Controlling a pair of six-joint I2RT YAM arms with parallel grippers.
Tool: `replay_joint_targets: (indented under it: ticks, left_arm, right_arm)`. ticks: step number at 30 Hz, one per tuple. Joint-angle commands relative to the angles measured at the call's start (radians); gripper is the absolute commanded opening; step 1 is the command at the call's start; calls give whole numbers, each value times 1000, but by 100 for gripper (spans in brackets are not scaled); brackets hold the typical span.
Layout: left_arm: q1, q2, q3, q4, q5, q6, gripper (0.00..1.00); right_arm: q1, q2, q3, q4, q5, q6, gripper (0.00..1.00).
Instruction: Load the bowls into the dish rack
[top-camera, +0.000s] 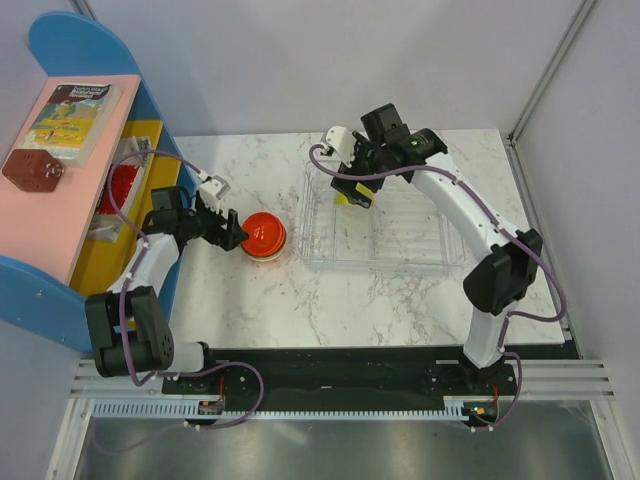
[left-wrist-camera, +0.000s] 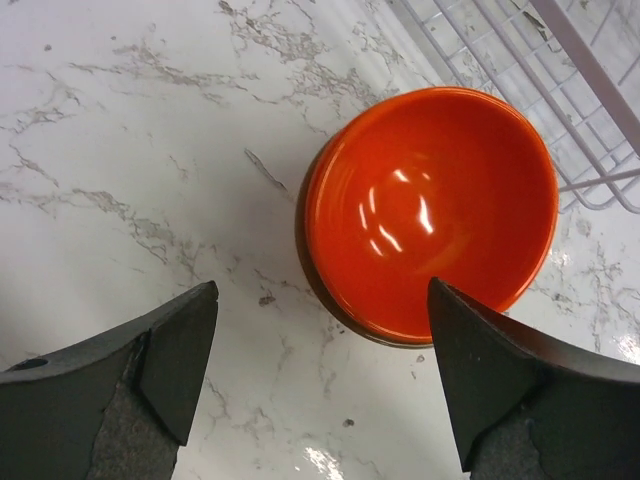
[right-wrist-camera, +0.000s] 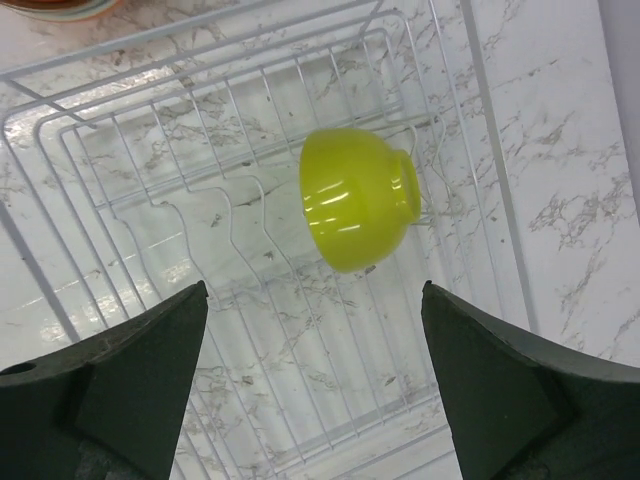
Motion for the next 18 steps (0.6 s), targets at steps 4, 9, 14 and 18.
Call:
replay_joint_targets:
  ticks: [4, 9, 14, 18]
  left_arm:
    - [-2, 82, 92, 99, 14, 17, 86]
    - [-24, 119, 106, 104, -2, 10, 73]
    - [-56, 152, 101, 106, -43, 16, 65]
    - [-91, 165, 97, 109, -57, 16, 56]
  right_arm:
    - [25, -116, -102, 56, -44, 44, 95]
    - [37, -148, -126, 74, -57, 58, 95]
    - [45, -156, -128, 79, -70, 66, 94]
    - [53, -162, -132, 82, -86, 72, 94]
